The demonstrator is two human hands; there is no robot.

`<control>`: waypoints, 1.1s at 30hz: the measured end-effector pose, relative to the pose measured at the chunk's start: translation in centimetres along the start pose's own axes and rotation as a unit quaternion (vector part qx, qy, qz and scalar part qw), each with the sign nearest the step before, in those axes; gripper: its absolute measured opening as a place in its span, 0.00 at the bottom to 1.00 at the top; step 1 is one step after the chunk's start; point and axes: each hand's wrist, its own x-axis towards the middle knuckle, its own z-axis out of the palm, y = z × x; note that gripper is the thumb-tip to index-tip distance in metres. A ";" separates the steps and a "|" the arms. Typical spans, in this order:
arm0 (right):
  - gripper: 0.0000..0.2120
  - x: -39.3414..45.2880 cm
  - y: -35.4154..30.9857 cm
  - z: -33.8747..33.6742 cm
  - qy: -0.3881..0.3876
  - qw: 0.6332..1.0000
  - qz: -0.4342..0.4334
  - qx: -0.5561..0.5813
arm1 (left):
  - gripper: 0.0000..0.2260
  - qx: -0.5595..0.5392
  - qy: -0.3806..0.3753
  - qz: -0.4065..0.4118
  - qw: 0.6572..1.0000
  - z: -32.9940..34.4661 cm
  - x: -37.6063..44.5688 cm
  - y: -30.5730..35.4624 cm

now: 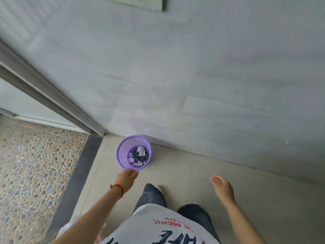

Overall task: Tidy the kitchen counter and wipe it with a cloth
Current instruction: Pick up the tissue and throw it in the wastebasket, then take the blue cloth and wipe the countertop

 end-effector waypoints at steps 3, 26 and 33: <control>0.13 -1.5 4.7 -3.0 0.049 0.996 0.040 0.057 | 0.09 0.067 -0.043 0.062 0.995 2.5 -0.4 4.7; 0.10 -19.5 44.3 -16.8 0.314 0.751 0.354 0.461 | 0.09 0.313 -0.289 0.266 0.865 45.3 -18.8 25.0; 0.07 -16.9 51.3 -24.9 0.373 0.695 0.363 0.496 | 0.08 0.355 -0.309 0.261 0.843 56.7 -20.7 30.4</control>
